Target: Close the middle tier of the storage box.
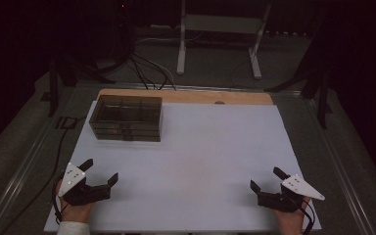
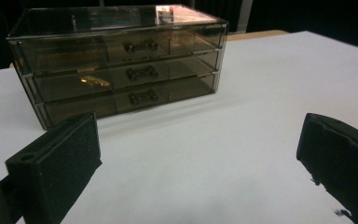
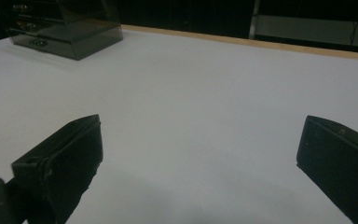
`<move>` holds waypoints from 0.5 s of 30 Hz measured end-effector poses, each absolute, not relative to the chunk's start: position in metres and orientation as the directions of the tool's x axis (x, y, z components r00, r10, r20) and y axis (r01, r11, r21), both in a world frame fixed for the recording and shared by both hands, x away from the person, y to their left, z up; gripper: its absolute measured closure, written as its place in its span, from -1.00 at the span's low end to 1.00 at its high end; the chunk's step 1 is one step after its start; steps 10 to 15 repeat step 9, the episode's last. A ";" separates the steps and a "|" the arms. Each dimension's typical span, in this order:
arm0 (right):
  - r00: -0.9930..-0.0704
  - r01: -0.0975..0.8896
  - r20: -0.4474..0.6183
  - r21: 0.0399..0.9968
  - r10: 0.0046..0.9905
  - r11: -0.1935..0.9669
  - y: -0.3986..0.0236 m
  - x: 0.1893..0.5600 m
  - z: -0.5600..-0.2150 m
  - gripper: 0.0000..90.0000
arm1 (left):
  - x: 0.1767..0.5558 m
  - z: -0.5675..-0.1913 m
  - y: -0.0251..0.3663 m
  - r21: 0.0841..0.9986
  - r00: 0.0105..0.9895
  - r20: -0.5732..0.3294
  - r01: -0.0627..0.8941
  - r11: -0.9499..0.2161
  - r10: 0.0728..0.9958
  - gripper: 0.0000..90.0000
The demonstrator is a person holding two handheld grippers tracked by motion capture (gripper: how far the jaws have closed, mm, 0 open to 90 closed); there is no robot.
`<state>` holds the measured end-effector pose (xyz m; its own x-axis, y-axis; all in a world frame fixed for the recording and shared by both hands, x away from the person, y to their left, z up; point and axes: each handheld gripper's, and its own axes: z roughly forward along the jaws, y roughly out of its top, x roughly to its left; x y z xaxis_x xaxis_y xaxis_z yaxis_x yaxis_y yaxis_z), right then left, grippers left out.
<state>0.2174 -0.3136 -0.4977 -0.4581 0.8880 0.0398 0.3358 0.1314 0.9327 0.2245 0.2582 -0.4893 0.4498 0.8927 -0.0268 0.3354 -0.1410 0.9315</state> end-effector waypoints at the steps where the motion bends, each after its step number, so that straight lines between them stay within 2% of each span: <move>1: -0.459 0.338 0.038 0.931 0.887 0.136 -0.313 0.218 -0.498 -0.99 | 0.225 -0.490 0.257 0.929 0.447 -0.021 0.340 -0.148 0.894 -0.98; 8: -0.457 0.345 0.041 0.929 0.888 0.135 -0.313 0.219 -0.499 -0.99 | 0.228 -0.494 0.257 0.920 0.458 -0.075 0.375 -0.117 0.886 -0.98; 15: -0.457 0.345 0.041 0.929 0.888 0.135 -0.313 0.219 -0.499 -0.99 | 0.228 -0.494 0.257 0.920 0.458 -0.075 0.375 -0.117 0.886 -0.98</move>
